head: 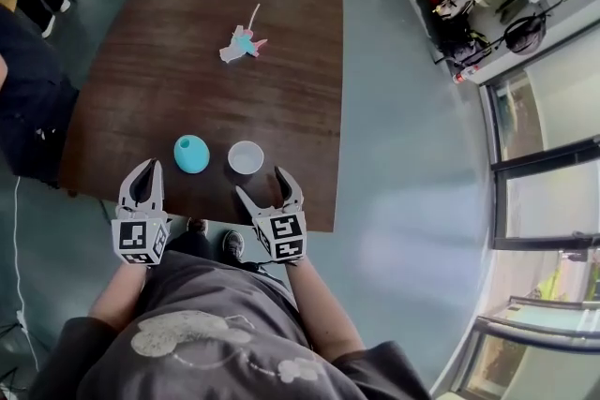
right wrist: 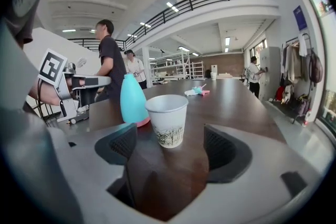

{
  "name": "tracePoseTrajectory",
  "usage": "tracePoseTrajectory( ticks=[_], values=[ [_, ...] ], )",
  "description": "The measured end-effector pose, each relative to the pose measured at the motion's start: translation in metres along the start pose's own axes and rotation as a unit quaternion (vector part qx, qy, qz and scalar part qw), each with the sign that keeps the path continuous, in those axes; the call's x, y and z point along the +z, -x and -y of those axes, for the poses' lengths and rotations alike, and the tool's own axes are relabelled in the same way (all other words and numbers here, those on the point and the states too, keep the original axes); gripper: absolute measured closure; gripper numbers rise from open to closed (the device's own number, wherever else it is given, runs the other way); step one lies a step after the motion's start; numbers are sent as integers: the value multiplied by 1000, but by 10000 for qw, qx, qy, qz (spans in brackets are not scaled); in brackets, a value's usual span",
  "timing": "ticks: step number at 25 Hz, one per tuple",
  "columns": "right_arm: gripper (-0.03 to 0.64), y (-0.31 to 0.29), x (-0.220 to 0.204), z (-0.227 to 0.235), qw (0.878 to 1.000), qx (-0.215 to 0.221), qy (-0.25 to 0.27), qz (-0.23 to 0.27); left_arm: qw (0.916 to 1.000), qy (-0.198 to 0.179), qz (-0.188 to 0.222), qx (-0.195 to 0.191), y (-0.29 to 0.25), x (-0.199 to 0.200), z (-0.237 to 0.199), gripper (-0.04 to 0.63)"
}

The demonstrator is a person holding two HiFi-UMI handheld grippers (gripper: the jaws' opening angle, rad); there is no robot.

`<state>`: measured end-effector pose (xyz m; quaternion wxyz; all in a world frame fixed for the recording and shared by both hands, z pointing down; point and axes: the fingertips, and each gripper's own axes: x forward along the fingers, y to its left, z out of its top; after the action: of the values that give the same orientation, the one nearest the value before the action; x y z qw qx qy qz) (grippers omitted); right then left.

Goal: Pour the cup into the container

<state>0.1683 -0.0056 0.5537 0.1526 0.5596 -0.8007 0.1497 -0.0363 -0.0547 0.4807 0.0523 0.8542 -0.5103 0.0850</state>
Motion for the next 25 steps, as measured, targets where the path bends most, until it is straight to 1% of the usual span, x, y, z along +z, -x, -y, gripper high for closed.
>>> tracePoseTrajectory(
  ticks=[3, 4, 8, 11, 13, 15, 17, 19, 21, 23, 25],
  values=[
    [228, 19, 19, -4, 9995, 82, 22, 307, 10000, 45, 45, 50, 6, 1, 2, 588],
    [246, 26, 27, -6, 9991, 84, 15, 424, 9999, 72, 41, 63, 9, 1, 2, 588],
    [365, 51, 53, -15, 9965, 24, -29, 834, 9997, 213, -51, 83, 21, -7, 2, 588],
    [442, 64, 69, -29, 9935, 62, -99, 1136, 9996, 245, -82, -125, 31, -9, 3, 588],
    [475, 70, 82, -42, 9913, 86, -73, 1314, 9992, 314, -69, -257, 39, -8, 2, 588],
    [525, 74, 92, -53, 9898, -16, -43, 1427, 9986, 380, -53, -352, 48, -5, -2, 588],
    [615, 76, 97, -61, 9889, -186, -74, 1472, 9979, 440, -45, -464, 58, -3, -7, 588],
    [627, 76, 99, -72, 9892, -187, -145, 1447, 9964, 539, 5, -651, 68, 1, -7, 588],
    [627, 76, 98, -85, 9896, -12, -277, 1415, 9944, 597, 54, -876, 76, 3, -5, 588],
    [627, 77, 98, -97, 9896, 108, -317, 1402, 9934, 539, 44, -1012, 82, 3, -3, 588],
    [627, 79, 97, -105, 9903, 95, -178, 1375, 9927, 481, 40, -1106, 84, 3, 1, 588]
  ],
)
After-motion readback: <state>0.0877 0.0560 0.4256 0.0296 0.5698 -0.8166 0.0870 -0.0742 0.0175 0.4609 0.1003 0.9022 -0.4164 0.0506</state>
